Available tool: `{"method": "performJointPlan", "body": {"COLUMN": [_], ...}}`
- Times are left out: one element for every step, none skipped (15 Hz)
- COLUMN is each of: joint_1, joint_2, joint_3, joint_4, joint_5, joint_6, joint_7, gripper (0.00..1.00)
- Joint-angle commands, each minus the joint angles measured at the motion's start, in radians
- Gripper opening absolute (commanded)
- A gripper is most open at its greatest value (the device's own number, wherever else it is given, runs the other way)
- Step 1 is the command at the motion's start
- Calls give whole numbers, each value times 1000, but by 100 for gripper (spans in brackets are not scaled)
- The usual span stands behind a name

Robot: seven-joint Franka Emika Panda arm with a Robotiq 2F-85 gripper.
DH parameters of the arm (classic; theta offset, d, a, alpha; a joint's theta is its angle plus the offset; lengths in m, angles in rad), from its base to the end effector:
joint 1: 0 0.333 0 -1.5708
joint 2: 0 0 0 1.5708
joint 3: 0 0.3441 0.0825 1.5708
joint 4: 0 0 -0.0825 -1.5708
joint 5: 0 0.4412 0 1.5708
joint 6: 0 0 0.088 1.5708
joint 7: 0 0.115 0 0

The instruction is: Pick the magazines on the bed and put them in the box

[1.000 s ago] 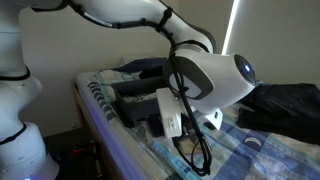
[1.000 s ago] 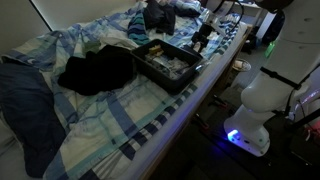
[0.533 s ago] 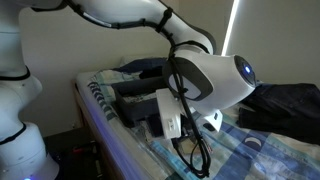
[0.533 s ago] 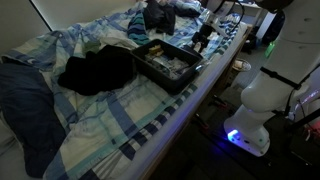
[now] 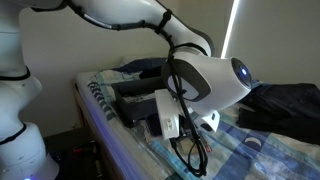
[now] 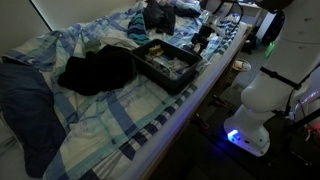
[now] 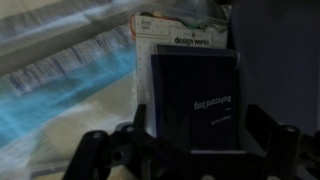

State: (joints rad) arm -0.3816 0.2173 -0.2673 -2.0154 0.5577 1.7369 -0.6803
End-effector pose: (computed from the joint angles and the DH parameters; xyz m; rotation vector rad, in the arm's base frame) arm 0.4994 -0.3099 0.3154 -2.4764 0.2597 0.1108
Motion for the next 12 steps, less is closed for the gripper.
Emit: {"method": "performJointPlan", "body": {"joint_1": [-1, -1, 0, 0, 1, 2, 3, 4, 5, 6, 8, 10], "joint_2": [-34, -34, -35, -36, -37, -38, -39, -39, -39, -41, -42, -45], "joint_3": [6, 6, 7, 9, 10, 11, 13, 14, 16, 17, 19, 20], "joint_4": [-23, -20, -20, -19, -20, -20, -21, -20, -20, -22, -23, -25], "joint_5": [9, 12, 15, 19, 22, 23, 25, 26, 27, 27, 28, 27], "joint_6": [-4, -8, -11, -14, -15, -16, -15, -17, -18, -17, -17, -15], "joint_7": [15, 15, 16, 16, 16, 16, 17, 16, 16, 16, 16, 17], "gripper": [100, 100, 100, 100, 100, 100, 100, 100, 100, 100, 100, 100]}}
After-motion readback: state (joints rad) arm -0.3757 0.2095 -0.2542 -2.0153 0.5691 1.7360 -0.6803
